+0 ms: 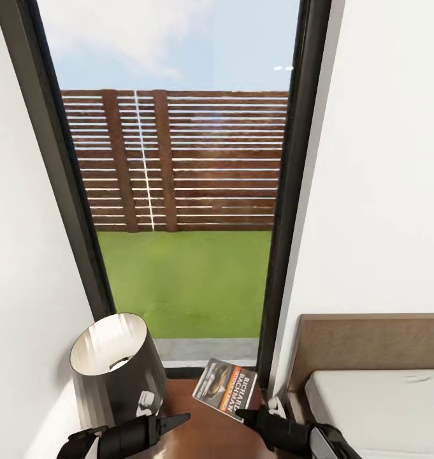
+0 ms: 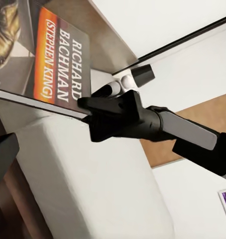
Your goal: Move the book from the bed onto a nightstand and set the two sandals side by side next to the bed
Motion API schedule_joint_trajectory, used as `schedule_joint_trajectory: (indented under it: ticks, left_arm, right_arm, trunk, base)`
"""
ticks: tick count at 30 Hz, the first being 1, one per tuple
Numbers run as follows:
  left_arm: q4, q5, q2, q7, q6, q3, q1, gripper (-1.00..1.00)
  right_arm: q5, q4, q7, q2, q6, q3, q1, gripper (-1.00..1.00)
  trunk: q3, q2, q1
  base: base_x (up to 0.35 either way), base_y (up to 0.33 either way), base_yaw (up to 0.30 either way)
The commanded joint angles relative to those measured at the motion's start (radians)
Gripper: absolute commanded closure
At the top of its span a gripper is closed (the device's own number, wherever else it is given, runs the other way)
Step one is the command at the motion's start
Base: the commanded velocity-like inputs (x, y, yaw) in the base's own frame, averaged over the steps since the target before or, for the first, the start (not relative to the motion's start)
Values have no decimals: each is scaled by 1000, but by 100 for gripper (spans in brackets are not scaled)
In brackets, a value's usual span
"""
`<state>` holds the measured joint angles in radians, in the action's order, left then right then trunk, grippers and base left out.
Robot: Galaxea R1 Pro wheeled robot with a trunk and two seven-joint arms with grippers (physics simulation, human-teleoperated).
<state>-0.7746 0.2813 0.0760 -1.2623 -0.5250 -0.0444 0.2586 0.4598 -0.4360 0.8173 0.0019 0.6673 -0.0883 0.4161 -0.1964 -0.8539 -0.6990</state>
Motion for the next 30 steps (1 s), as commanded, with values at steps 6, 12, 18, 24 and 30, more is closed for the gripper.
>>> schedule_joint_trajectory:
  ticks: [6,12,18,24,30]
  left_arm:
    - [0,3,0,2,-9,-1,1,-100]
    - [0,3,-1,4,-9,0,1,-100]
    - [1,3,-1,7,-8,0,1,-100]
    - [1,4,-2,56,-7,0,1,-100]
    - [0,5,-2,78,-7,1,1,-100]
  right_arm:
    - [94,-1,-15,0,155,-2,1,100]
    - [105,3,-15,-2,207,-4,1,100]
    - [101,6,-18,-2,223,-2,1,100]
    - [103,7,-179,-2,233,-4,1,100]
    - [109,0,-238,-2,233,-5,1,100]
  trunk:
    - [-1,-1,0]
    - [-1,-1,0]
    - [-1,-1,0]
    - [-1,-1,0]
    - [-5,-8,-4]
  base:
    - [0,0,0]
    - [0,0,0]
    - [0,0,0]
    - [0,0,0]
    - [0,0,0]
